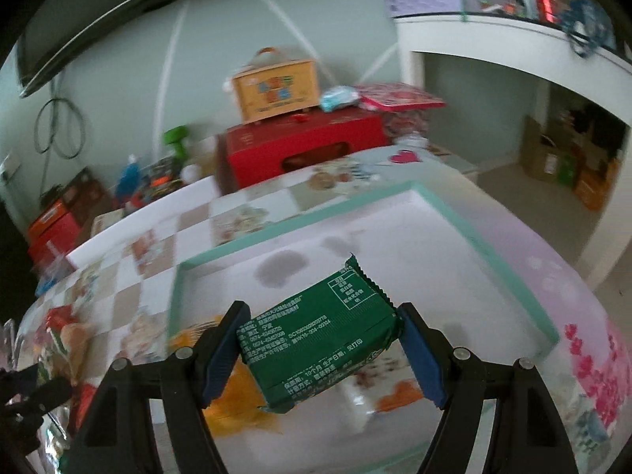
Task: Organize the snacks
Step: 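Carry cookie and green box into the tray and open both tools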
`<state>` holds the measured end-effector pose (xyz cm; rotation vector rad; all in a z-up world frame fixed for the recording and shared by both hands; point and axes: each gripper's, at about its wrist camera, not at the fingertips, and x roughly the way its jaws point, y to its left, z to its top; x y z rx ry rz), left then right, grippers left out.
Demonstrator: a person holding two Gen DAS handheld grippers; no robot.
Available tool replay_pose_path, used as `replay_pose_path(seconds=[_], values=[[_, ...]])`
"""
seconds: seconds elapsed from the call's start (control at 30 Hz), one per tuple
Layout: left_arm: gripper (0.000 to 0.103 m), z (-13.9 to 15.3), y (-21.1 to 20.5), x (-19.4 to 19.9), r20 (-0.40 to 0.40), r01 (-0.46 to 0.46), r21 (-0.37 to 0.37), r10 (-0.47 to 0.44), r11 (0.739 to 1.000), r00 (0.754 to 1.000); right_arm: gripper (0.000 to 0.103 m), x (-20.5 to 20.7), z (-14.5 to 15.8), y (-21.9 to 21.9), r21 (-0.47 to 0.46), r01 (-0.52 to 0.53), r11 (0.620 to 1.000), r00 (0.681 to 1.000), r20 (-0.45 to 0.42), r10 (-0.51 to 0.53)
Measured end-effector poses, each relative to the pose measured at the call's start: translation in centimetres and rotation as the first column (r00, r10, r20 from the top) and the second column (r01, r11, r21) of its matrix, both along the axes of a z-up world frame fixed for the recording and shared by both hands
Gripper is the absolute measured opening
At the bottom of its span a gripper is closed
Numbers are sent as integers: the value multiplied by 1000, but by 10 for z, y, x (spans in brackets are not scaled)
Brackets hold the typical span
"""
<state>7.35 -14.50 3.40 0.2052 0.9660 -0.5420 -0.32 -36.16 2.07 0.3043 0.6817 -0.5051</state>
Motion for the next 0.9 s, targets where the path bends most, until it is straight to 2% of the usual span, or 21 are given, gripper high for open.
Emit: replay_pose_path(seconds=[0.17,0.37,0.6,0.73,0.77,0.8,0.87,0.9], values=[[52,1,-46,14,-19,62,-30,-63,998,998,78,-6,2,-11,-38,34,999,999,27,-33],[52,-8,-89,35,-41,84,-19,-85,996,996,78,-6,-4,-25,4,62,998,998,33,-63],[52,-17,-124,49,-60,103,-17,-104,995,993,78,-7,-10,-34,34,62,998,997,42,-63],[52,-18,-139,52,-68,118,-28,-120,993,990,79,-3,-12,-31,18,45,999,998,32,-45],[55,-19,-140,53,-73,119,-34,-121,992,990,79,-2,-12,-31,15,40,999,999,31,-40],[68,-20,-140,54,-79,116,-36,-118,993,990,79,-2,-12,-30,13,32,999,999,30,-32],[83,-19,-138,54,-83,99,-42,-102,994,991,81,0,-13,-27,13,14,1000,999,31,-15],[83,-19,-136,54,-84,94,-47,-98,994,992,83,1,-12,-25,10,7,1000,999,31,-8]])
